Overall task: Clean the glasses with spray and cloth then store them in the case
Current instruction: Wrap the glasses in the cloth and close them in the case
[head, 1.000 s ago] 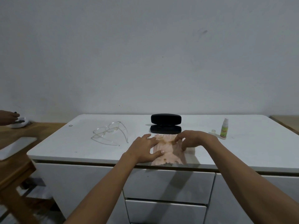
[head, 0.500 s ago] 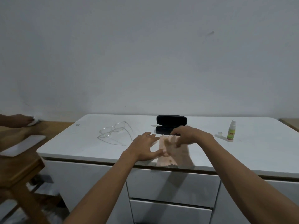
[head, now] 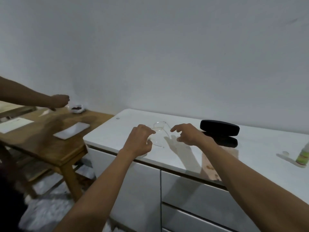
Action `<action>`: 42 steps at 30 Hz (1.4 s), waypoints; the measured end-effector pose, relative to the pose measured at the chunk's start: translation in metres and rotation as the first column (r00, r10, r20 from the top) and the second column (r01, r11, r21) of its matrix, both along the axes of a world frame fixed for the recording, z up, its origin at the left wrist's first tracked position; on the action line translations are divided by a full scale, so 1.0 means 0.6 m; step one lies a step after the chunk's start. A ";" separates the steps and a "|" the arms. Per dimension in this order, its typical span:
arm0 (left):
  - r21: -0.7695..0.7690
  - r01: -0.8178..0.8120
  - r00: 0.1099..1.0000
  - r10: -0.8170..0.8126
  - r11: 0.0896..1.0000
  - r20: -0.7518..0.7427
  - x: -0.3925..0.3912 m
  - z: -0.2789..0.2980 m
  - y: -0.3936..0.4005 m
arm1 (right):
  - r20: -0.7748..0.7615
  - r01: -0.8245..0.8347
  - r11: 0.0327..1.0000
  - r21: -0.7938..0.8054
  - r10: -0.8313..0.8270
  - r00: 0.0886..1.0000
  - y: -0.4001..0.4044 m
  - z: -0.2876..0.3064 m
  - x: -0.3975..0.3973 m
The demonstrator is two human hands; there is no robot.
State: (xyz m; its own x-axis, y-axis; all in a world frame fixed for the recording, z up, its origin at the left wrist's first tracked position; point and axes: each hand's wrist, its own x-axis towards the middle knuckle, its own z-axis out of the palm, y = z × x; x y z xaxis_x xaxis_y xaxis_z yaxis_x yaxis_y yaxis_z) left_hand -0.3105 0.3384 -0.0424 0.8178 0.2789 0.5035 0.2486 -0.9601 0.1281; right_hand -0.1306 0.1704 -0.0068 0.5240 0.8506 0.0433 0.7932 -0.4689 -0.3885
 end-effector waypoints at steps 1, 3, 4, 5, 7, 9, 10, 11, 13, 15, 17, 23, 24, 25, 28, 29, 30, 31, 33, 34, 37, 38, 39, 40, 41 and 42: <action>0.031 -0.020 1.000 0.020 0.999 0.003 -0.002 -0.004 0.010 | 0.004 -0.002 1.000 -0.003 0.002 1.000 0.008 -0.004 0.003; 0.075 -0.050 0.999 0.048 0.996 0.025 -0.002 -0.011 0.028 | 0.002 0.000 1.000 -0.004 0.000 1.000 0.021 -0.014 0.010; 0.086 -0.056 0.998 0.053 0.995 0.038 -0.002 -0.014 0.035 | 0.000 0.004 1.000 0.001 -0.004 1.000 0.025 -0.019 0.014; 0.090 -0.058 0.997 0.054 0.994 0.048 0.000 -0.017 0.041 | 0.000 0.007 1.000 0.011 -0.007 1.000 0.028 -0.025 0.017; 0.092 -0.066 0.996 0.060 0.994 0.066 0.003 -0.022 0.051 | 0.012 0.009 0.999 0.043 -0.010 1.000 0.035 -0.035 0.023; 0.099 -0.070 0.995 0.063 0.993 0.071 0.005 -0.025 0.057 | 0.031 0.004 0.996 0.087 -0.006 0.999 0.041 -0.045 0.026; 0.104 -0.068 0.995 0.061 0.992 0.076 0.007 -0.027 0.059 | 0.040 0.002 0.994 0.109 -0.006 0.999 0.044 -0.050 0.028; 0.104 -0.066 0.995 0.057 0.992 0.087 0.008 -0.028 0.060 | 0.047 0.005 0.991 0.136 -0.012 0.999 0.046 -0.055 0.029; 0.096 -0.063 0.991 0.050 0.993 0.127 0.010 -0.031 0.063 | 0.048 0.026 0.979 0.202 -0.037 0.998 0.050 -0.063 0.031; 0.078 -0.061 0.983 0.047 0.995 0.177 0.012 -0.035 0.067 | 0.037 0.038 0.961 0.273 -0.050 0.998 0.053 -0.067 0.032; 0.059 -0.060 0.974 0.046 0.996 0.221 0.015 -0.034 0.072 | 0.031 0.043 0.939 0.341 -0.056 0.998 0.055 -0.065 0.032; -0.052 -0.047 0.927 0.063 0.998 0.370 0.031 0.012 0.066 | 0.052 0.039 0.869 0.494 -0.075 0.996 0.051 -0.028 0.029; -0.095 -0.049 0.914 0.083 0.994 0.397 0.035 0.021 0.062 | 0.048 0.053 0.852 0.521 -0.091 0.995 0.046 -0.018 0.028; -0.141 -0.046 0.903 0.101 0.989 0.417 0.041 0.030 0.057 | 0.051 0.062 0.834 0.549 -0.108 0.993 0.037 -0.009 0.028; -0.281 0.010 0.887 0.121 0.960 0.446 0.069 0.049 0.035 | 0.112 0.069 0.795 0.603 -0.170 0.979 -0.003 0.017 0.031; -0.338 0.041 0.883 0.124 0.940 0.452 0.081 0.055 0.023 | 0.122 0.080 0.786 0.613 -0.194 0.973 -0.021 0.025 0.033; -0.405 0.072 0.883 0.131 0.912 0.451 0.093 0.061 0.008 | 0.125 0.095 0.776 0.623 -0.219 0.968 -0.042 0.033 0.035; -0.469 0.100 0.886 0.136 0.878 0.444 0.105 0.067 -0.010 | 0.127 0.109 0.767 0.632 -0.242 0.962 -0.064 0.039 0.039; -0.568 0.151 0.899 0.126 0.809 0.420 0.127 0.074 -0.045 | 0.127 0.140 0.759 0.635 -0.281 0.951 -0.110 0.049 0.044; -0.599 0.180 0.907 0.103 0.780 0.407 0.137 0.074 -0.063 | 0.122 0.157 0.758 0.633 -0.298 0.947 -0.133 0.053 0.047; -0.644 0.243 0.929 0.018 0.726 0.371 0.162 0.070 -0.113 | 0.112 0.211 0.756 0.620 -0.352 0.929 -0.202 0.055 0.054; -0.652 0.256 0.934 -0.008 0.713 0.358 0.168 0.067 -0.129 | 0.108 0.228 0.756 0.614 -0.367 0.924 -0.224 0.054 0.054; -0.659 0.270 0.937 -0.036 0.702 0.346 0.172 0.065 -0.145 | 0.107 0.239 0.755 0.610 -0.378 0.920 -0.244 0.053 0.053; -0.667 0.283 0.941 -0.065 0.690 0.332 0.176 0.062 -0.159 | 0.108 0.249 0.756 0.606 -0.388 0.915 -0.263 0.051 0.051; -0.676 0.294 0.945 -0.098 0.676 0.313 0.177 0.059 -0.173 | 0.111 0.256 0.758 0.600 -0.396 0.912 -0.279 0.048 0.049; -0.686 0.302 0.948 -0.129 0.662 0.292 0.178 0.057 -0.185 | 0.109 0.268 0.761 0.592 -0.404 0.908 -0.294 0.045 0.046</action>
